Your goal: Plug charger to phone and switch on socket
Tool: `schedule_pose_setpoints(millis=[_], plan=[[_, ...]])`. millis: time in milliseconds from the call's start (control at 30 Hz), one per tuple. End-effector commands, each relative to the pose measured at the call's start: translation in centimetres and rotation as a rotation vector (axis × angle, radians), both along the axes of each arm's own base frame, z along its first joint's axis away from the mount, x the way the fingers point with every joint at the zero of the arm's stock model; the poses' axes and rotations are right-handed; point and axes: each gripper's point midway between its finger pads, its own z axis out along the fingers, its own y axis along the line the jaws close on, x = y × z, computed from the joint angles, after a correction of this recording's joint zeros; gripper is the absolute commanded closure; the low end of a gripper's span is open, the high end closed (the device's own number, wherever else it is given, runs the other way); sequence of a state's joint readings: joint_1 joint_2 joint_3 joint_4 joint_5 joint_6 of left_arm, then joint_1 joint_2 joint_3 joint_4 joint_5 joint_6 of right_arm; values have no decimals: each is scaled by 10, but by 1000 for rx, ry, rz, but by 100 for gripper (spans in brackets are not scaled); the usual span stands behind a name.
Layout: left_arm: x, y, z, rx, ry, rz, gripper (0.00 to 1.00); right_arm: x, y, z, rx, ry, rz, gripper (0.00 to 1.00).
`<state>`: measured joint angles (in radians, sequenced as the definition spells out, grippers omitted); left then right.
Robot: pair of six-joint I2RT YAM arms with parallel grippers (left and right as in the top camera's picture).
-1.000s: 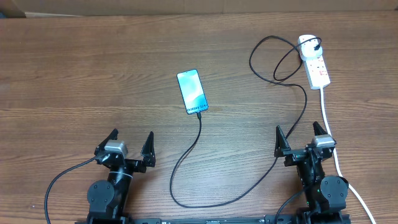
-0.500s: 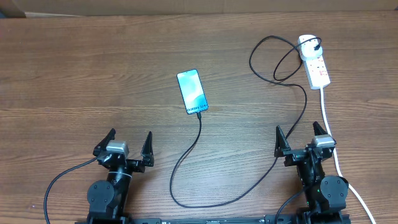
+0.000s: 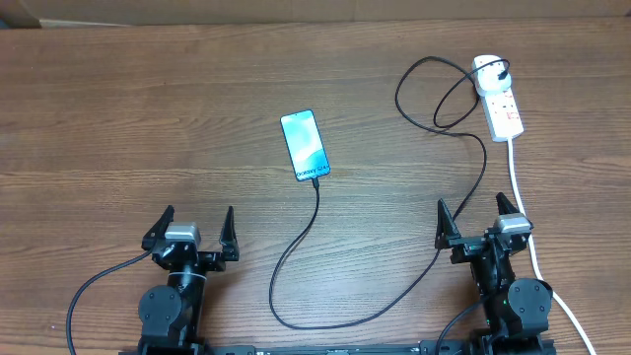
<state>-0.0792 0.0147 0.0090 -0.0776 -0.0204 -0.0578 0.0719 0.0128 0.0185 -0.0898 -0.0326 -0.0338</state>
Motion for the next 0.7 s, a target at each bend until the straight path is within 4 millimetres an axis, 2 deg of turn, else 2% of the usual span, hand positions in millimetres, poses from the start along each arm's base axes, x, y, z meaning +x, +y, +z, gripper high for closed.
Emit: schedule_pose_setpoints(millis=[0, 667], plan=[[0, 8, 1, -4, -8, 48, 0, 0, -3, -1, 0, -5, -17, 0], [0, -2, 1, 53, -11, -16, 0, 0, -3, -1, 0, -5, -17, 0]])
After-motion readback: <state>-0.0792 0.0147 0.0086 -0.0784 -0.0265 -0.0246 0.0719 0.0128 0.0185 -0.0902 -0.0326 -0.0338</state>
